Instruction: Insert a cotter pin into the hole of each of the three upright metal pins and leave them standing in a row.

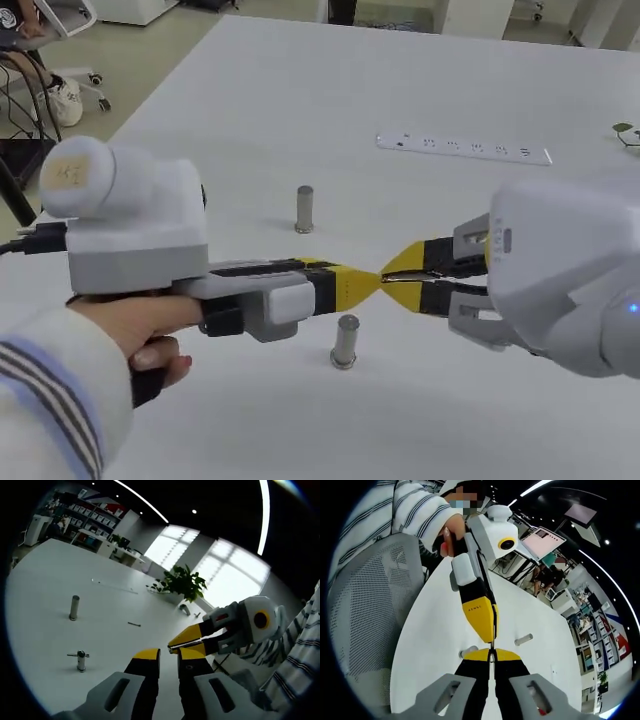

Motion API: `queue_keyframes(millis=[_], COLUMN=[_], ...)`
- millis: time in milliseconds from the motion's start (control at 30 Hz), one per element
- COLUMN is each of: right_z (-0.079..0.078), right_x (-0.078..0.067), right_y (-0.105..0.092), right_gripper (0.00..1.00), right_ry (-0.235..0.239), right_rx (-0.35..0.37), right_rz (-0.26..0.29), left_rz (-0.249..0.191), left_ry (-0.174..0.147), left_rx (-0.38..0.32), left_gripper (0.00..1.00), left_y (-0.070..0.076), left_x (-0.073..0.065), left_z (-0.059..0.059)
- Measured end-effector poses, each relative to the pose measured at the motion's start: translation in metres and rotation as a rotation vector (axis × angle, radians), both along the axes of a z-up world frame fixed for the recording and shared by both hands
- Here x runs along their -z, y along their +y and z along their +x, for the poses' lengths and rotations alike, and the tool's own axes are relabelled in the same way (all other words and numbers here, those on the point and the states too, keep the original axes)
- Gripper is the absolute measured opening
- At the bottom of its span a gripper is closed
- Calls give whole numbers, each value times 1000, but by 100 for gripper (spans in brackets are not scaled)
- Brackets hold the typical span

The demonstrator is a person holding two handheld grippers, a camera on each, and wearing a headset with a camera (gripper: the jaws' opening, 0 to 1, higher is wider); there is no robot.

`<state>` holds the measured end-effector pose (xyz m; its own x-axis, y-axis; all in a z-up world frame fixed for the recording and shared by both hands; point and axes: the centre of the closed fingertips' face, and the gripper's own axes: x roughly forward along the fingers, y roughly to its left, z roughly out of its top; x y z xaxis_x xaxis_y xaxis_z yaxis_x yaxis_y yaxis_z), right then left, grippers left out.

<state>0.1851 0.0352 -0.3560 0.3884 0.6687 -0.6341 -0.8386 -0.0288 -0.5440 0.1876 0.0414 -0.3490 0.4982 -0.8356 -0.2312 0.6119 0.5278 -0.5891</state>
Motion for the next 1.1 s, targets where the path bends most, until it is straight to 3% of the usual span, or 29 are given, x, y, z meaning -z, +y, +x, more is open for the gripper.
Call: queue_keyframes(millis=[167,533,833,1000,1100], right_z=[-1,-2,-7,-7,-6], right_x=[0,2,11,10,6], right_y=[3,9,12,11,11], right_gripper=[0,0,0,0,0], right_ry=[-4,-11,-3,15,17], right_rx=[-9,-30,-45,-24,-7], right_rz=[-5,-16,-41,-11,19], left_rz=[22,10,102,84,73], left_ry=[-12,0,-15,-11,-26], left_rx=[-2,-3,25,16,15], left_gripper=[2,0,0,0,0], left_y=[2,6,6,7,7], left_x=[2,2,11,10,7], left_z=[1,0,-7,-7,-7])
